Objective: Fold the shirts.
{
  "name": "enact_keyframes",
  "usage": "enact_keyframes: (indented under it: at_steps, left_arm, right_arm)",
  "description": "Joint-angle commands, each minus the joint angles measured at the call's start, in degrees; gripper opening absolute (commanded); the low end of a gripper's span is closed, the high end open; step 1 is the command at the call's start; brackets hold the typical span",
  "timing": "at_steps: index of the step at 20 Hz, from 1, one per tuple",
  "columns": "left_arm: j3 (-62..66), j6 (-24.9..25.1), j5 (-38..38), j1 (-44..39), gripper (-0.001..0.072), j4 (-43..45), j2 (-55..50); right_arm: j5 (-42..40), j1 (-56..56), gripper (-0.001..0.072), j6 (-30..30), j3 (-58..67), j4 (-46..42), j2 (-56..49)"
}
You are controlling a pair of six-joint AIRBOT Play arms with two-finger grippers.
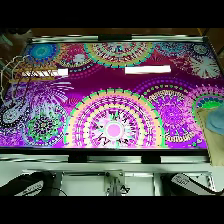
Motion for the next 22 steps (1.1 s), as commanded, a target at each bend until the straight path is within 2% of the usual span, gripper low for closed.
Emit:
enact_keyframes:
  at_steps: [1,5,9,16,22]
  left_arm:
    - [0.0,-0.1,-2.9,-0.4,0.0468,-2.6,0.1]
    - [0.0,-0.1,-4.3,-3.3,0.0468,-2.8,0.1]
    - [0.0,-0.1,-4.3,-6.1,0.0468,-2.8,0.1]
    - [0.0,-0.1,-4.3,-6.8,0.0468,-2.8,-0.1]
    - [0.0,0.0,-4.2,-6.8,0.0468,-2.8,-0.3]
  right_arm:
    - [-3.6,-4.1,0.0070,2.8,0.5,1.7,-0.2]
    - [-10.1,-6.0,0.0069,4.7,3.2,4.3,-0.3]
    - [-12.9,-6.0,0.0070,5.5,3.7,5.4,-0.4]
    - [-20.5,-5.8,0.0069,5.5,3.8,6.7,-0.6]
    - [-15.5,-5.8,0.0069,4.5,3.9,12.2,-0.3]
